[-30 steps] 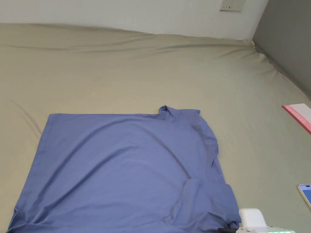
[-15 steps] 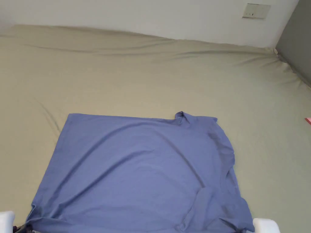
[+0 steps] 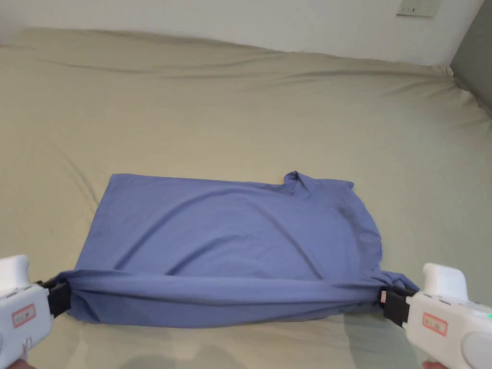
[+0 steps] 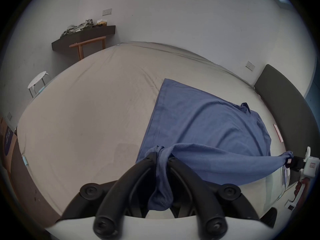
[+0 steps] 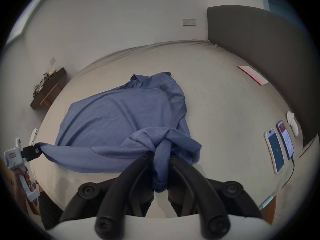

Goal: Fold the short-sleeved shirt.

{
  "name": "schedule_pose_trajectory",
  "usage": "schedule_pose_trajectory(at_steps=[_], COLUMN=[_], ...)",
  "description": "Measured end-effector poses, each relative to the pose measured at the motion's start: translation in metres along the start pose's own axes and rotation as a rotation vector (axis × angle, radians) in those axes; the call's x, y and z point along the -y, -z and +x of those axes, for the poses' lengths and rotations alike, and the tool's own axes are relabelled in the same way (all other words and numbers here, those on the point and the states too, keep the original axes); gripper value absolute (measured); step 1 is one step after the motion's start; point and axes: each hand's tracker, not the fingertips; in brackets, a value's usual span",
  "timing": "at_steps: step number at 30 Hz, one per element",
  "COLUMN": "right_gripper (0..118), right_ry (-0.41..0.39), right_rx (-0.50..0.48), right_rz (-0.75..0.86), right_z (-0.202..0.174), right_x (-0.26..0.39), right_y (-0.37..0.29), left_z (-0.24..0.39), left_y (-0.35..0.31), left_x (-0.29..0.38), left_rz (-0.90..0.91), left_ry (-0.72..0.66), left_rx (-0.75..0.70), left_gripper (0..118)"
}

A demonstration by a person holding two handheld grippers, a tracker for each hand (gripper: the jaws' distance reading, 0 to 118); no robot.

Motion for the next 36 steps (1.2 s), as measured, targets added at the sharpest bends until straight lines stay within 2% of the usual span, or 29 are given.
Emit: schedule_pose_trajectory(at_steps=[2,12,19,21,22,23,24,25,27,33,36], right_gripper=[12,12,13,36,58,97,113,116,114,115,115], right_ry=[-0.004,-0.020,-0.021,-0.037,-0.059,-0.061,-0.046,-0.028,-0.033,-0.207,-0.287], right_rx=[0.024,0.102,0.121,0.128,0.147,0.161,0.159,0.150,0.132,0.122,0.123], right_rz=[-0.032,-0.187,-0.190,-0.148,-0.113,-0.081,-0.031,0.042,0.142,0.508,0.607], right_z=[-0.007,-0.012,-0.017,-0.016,-0.013,-0.011,-0.009,-0.009,-0.014,-0.063,-0.096], right_x=[-0.013,-0.030,-0.028,-0.032,-0.036,-0.041,-0.046,-0.053,-0.070,-0.101,-0.101], right_y=[0.022,0.117,0.129,0.124,0.119,0.112,0.102,0.087,0.056,-0.058,-0.102], left_z=[0.003,0.020,0.022,0.021,0.022,0.023,0.024,0.027,0.037,0.081,0.101], left_y=[0.017,0.086,0.109,0.106,0.099,0.092,0.083,0.070,0.042,-0.059,-0.099], left_x=[-0.010,-0.025,-0.026,-0.030,-0.035,-0.039,-0.044,-0.050,-0.065,-0.098,-0.102], left_rz=[-0.019,-0.094,-0.103,-0.089,-0.055,-0.026,0.008,0.064,0.167,0.477,0.555], left_ry=[-0.030,0.039,0.059,0.065,0.053,0.041,0.031,0.020,0.041,0.197,0.233], left_rx=[0.005,-0.059,-0.045,-0.048,-0.074,-0.078,-0.061,-0.031,-0.017,0.010,0.010], left_gripper=[6,6,7,23,43,79,101,111,111,111,111])
